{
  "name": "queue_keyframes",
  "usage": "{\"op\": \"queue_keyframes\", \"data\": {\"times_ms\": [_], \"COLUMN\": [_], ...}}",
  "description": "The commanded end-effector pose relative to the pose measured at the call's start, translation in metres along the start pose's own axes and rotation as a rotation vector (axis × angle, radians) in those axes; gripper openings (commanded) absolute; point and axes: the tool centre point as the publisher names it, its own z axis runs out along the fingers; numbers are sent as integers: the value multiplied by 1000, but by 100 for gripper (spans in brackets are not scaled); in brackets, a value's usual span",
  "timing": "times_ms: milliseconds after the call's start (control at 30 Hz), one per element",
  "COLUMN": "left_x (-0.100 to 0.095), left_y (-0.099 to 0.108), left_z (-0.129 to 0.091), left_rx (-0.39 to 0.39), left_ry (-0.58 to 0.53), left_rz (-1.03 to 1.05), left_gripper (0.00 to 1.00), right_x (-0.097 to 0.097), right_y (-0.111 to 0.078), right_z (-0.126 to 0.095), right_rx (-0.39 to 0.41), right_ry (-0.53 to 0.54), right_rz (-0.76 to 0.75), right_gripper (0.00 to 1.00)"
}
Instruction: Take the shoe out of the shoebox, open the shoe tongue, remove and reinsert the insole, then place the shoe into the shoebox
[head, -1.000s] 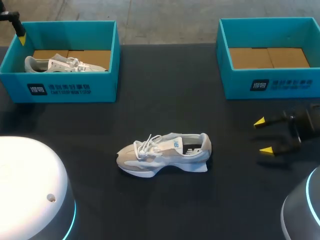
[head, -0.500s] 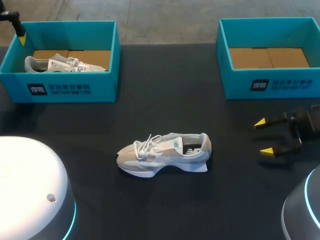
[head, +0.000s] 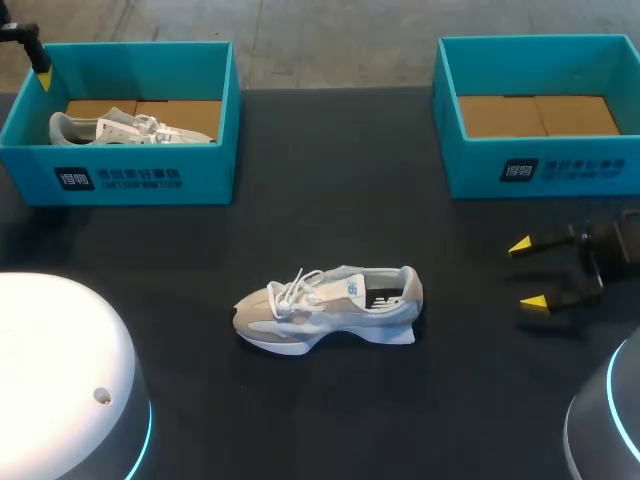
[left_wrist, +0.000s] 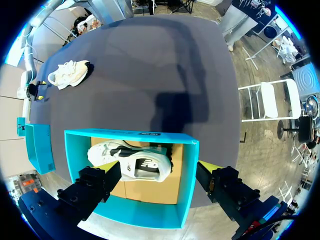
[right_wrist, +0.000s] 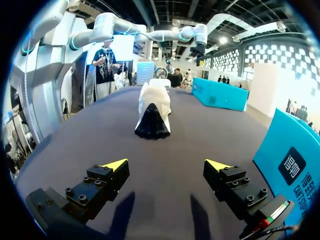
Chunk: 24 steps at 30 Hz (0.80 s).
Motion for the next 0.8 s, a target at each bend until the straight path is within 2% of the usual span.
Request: {"op": "queue_keyframes", "data": {"times_ms": [33,433,600,800], "left_x": [0,0,0,0], "left_y": [-1,-1,-1,-1], "left_z": [-1,-1,-1,-1], "left_rx": [0,0,0,0], "left_ry": [4,4,4,4], "left_rz": [0,0,0,0], "left_gripper": [100,100,100,100], "right_x": [5,18,21,23], "right_y": [12,46,51,46], "right_z": [13,49,59,70], "right_rx": [9,24,31,42], "right_ry": [-18,-54,-65,-80], "right_rz": [-3,-34,-40,4], "right_gripper": [100,100,100,100]}}
